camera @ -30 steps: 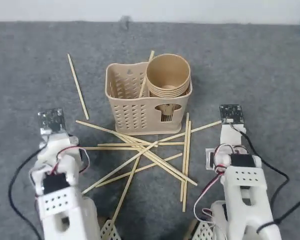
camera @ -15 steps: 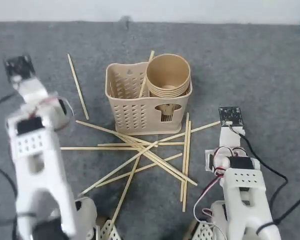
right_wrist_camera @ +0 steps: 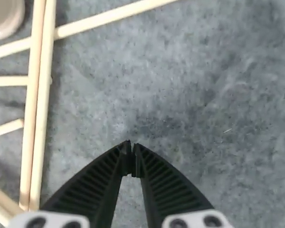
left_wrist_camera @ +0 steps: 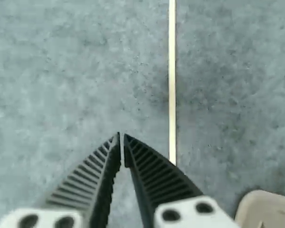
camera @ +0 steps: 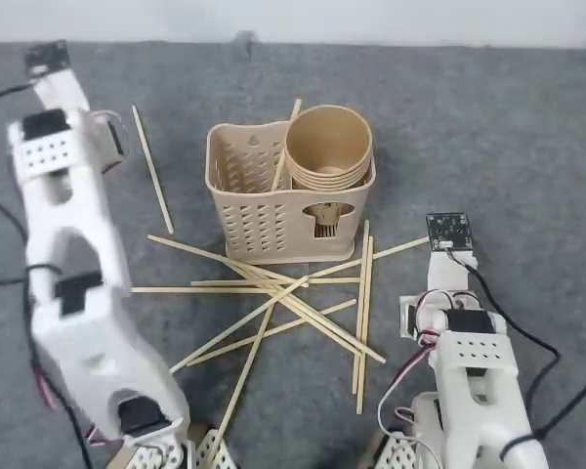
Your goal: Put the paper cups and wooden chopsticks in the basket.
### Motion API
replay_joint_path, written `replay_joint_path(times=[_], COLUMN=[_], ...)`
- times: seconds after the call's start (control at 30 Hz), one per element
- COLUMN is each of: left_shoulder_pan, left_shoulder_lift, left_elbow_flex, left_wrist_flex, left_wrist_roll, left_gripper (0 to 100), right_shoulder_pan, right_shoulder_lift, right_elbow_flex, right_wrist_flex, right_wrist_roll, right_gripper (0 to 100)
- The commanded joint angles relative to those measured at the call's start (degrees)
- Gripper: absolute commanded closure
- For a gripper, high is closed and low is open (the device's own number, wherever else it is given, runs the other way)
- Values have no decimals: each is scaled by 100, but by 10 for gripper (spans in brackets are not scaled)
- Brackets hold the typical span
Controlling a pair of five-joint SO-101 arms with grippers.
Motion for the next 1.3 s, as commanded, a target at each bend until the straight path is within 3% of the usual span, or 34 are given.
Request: replay_joint_path(times=[0.0, 0.23, 0.5, 0.67, 1.17, 1.27], left_shoulder_pan=[114, 299, 369, 290, 510, 510], left_shoulder_lift=[932, 3042, 4932, 5231, 5240, 5310], left_elbow_flex=[-1859, -4655, -7090, -6932, -6932, -6756], left_wrist_flex=[492, 1029, 1046, 659, 554, 158], left_wrist_roll=[70, 79, 79, 519, 668, 677], left_gripper=[987, 987, 953, 867, 865, 867], right_shoulder_pan=[40, 40, 40, 40, 31, 31], right_shoulder_lift=[-171, -171, -171, -171, -171, -171], right_elbow_flex=[-44, -44, -44, -44, -53, -53], right_wrist_flex=[-84, -101, -75, -101, -101, -66], right_wrist_roll=[70, 79, 457, 466, 475, 475], right_gripper=[991, 991, 991, 991, 991, 991])
